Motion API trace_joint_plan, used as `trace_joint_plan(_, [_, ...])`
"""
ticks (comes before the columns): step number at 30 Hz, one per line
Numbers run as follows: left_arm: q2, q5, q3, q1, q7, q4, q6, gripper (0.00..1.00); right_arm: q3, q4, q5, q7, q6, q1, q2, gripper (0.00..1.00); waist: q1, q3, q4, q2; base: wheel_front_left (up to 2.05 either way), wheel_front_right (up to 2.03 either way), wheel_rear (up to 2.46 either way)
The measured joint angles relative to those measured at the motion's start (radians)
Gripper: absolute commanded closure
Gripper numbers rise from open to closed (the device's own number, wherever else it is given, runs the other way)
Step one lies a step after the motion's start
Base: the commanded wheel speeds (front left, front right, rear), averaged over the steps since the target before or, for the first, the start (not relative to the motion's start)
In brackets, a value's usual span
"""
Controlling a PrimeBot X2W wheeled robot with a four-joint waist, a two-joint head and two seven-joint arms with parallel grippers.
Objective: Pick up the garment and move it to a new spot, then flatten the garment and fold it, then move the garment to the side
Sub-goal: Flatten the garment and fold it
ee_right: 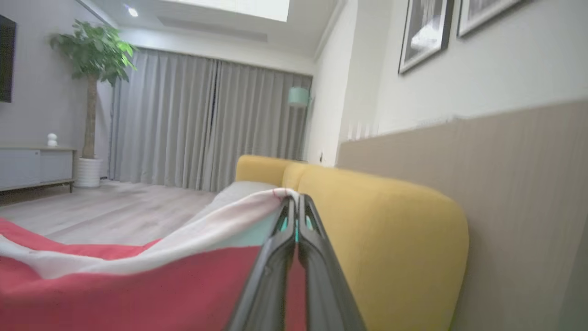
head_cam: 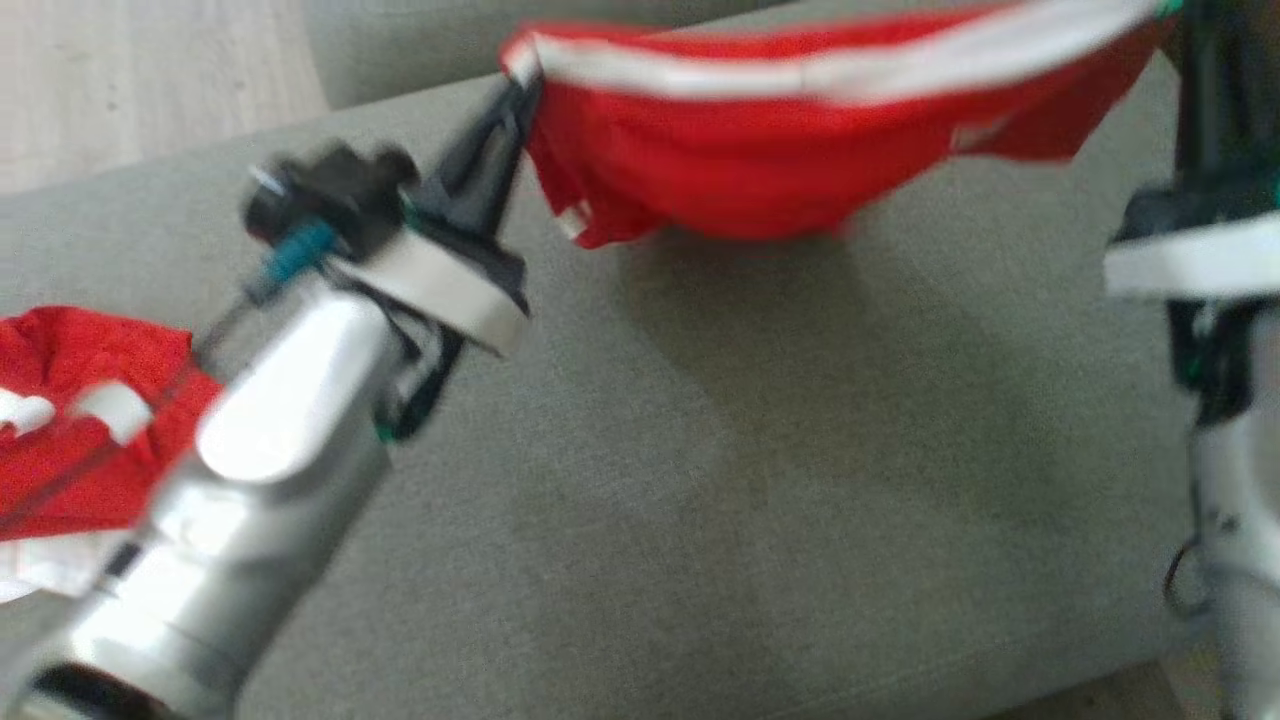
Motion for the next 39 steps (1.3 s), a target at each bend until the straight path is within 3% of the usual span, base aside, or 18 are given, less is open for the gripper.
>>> trace_joint_plan(7, [0.083,0.013,0.039,-0.097,0.062,-0.092,0.019,1.0,0.113,-0.017,0.003,0.049,0.0,-0.177,-0.097,1.0,-0.0001,-0.067,0.026,0.0,0.0,0.0,0.0])
trace_joint_plan(16, [0.122,0.011,0.047,-0.063,0.087,-0.224,0.072,1.0,0.221,-0.001,0.048,0.097,0.0,-0.2,-0.157,1.0,-0.0001,-0.131,0.047,0.0,0.0,0.0,0.0])
trace_joint_plan(24, [0.177,-0.009,0.043,0.087,0.124,-0.399,0.135,1.0,0.195,-0.119,0.074,0.139,0.0,-0.058,-0.191,1.0,-0.0001,-0.162,0.067,0.0,0.0,0.0,0.0])
trace_joint_plan(33, [0.259,-0.009,0.044,0.21,0.213,-0.703,0.254,1.0,0.061,-0.406,0.075,0.267,0.0,0.129,-0.194,1.0,-0.0001,-0.163,0.084,0.0,0.0,0.0,0.0])
trace_joint_plan(39, [0.277,-0.016,0.063,0.198,0.255,-0.713,0.262,1.0,0.054,-0.429,0.084,0.308,0.0,0.127,-0.183,1.0,0.0,-0.118,0.085,0.0,0.0,0.0,0.0])
